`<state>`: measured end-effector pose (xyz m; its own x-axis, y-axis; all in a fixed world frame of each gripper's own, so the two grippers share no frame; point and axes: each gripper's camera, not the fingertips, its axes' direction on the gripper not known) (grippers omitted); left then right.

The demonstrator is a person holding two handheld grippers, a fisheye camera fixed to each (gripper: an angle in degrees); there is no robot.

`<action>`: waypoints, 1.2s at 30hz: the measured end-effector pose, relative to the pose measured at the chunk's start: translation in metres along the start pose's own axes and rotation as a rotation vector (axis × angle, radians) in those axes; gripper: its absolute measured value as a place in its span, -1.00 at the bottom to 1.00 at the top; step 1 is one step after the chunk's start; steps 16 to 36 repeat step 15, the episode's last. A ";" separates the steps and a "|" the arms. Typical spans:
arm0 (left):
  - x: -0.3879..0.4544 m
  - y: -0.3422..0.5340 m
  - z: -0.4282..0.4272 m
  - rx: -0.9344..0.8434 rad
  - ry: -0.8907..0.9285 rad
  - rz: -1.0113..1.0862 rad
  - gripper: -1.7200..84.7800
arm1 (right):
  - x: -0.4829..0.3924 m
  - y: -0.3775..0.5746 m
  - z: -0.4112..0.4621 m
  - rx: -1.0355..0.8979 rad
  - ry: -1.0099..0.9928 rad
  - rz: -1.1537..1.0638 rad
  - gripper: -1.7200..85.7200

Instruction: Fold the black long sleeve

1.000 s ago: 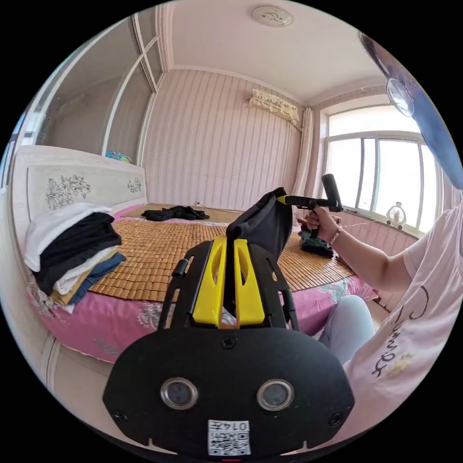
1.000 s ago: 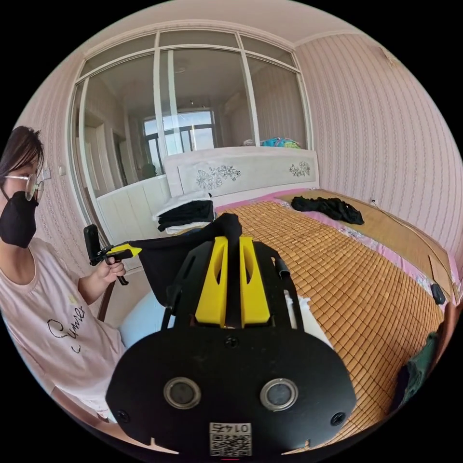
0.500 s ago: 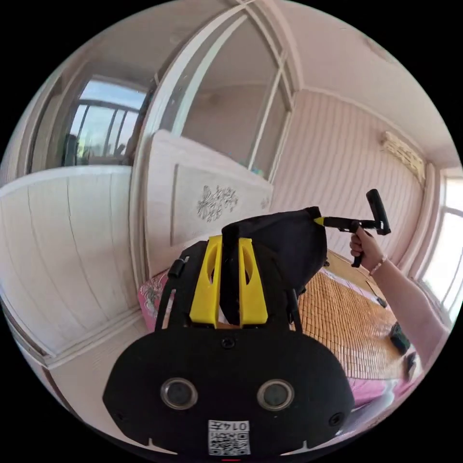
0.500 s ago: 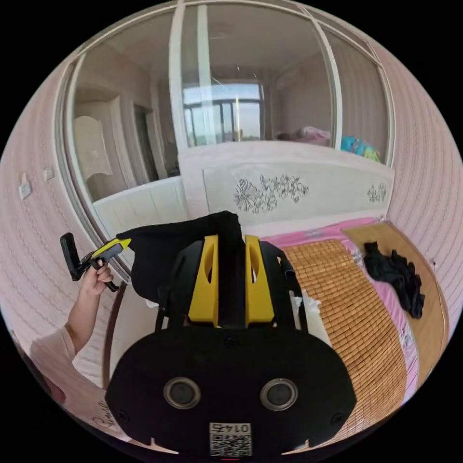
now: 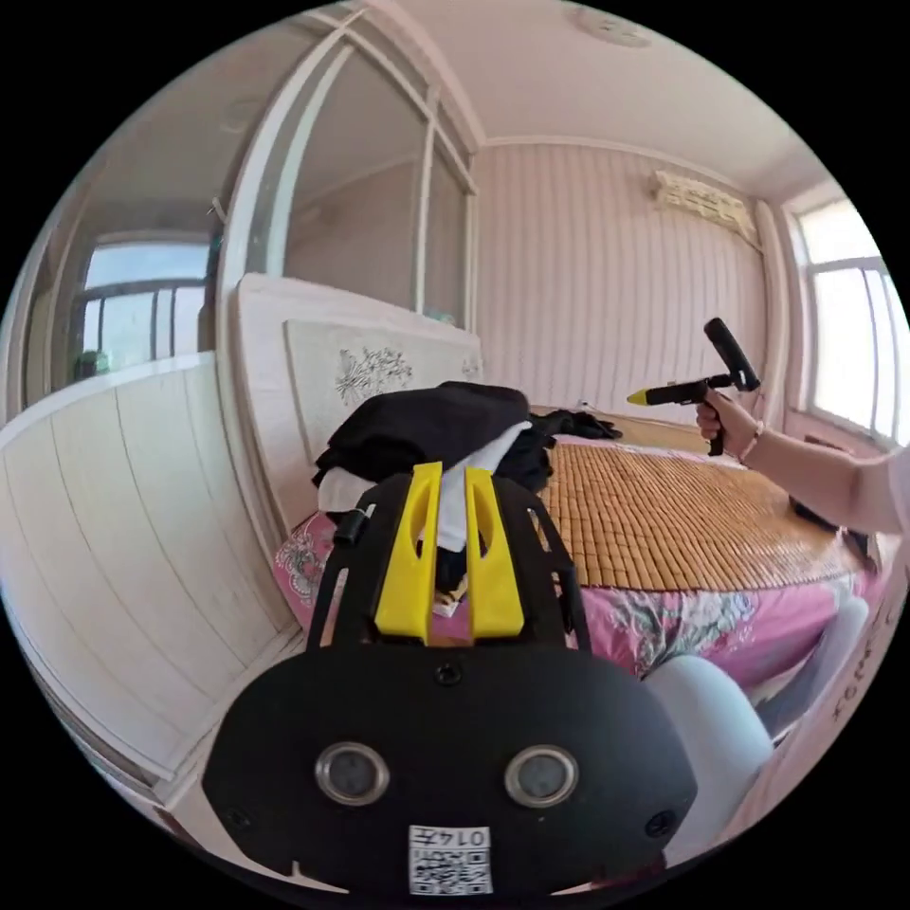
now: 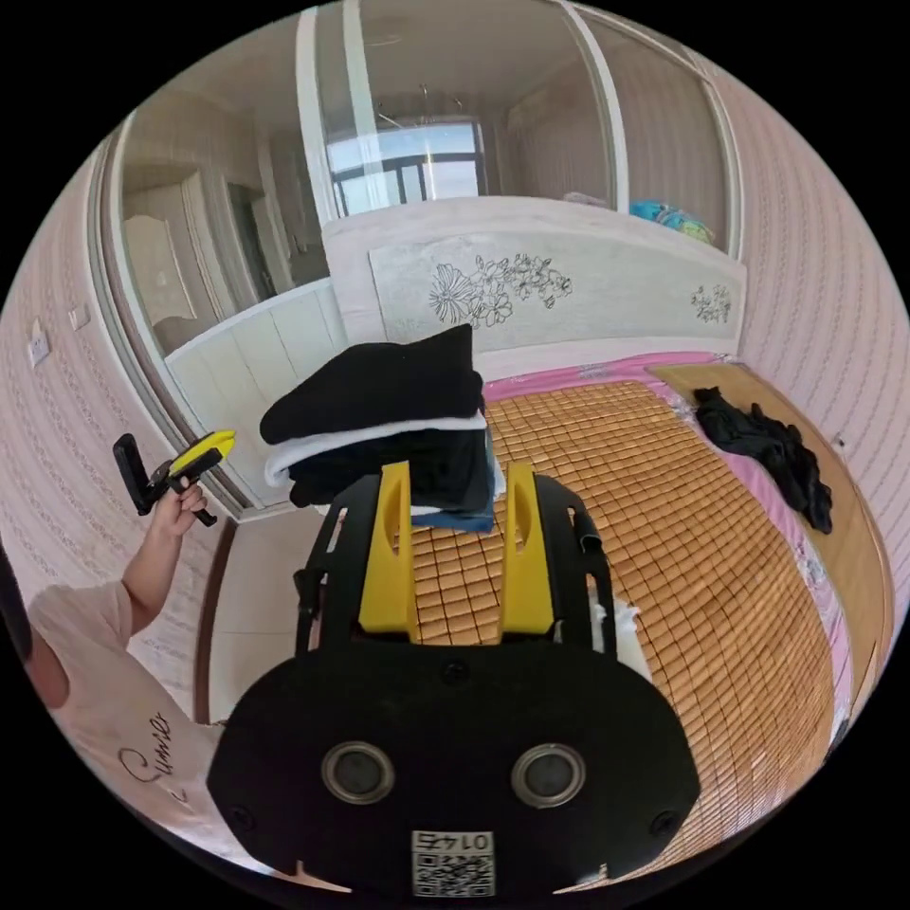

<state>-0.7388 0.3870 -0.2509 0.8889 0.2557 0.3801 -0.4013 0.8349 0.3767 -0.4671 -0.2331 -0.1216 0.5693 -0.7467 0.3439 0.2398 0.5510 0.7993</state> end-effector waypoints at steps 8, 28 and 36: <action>0.258 0.063 -0.008 -0.003 0.567 0.328 -0.96 | -0.025 0.298 -0.216 -0.050 0.716 0.228 -0.80; 0.459 0.045 0.003 -0.055 0.971 0.519 -0.90 | -0.076 0.515 -0.386 -0.275 1.370 0.546 -0.80; 0.459 0.045 0.003 -0.055 0.971 0.519 -0.90 | -0.076 0.515 -0.386 -0.275 1.370 0.546 -0.80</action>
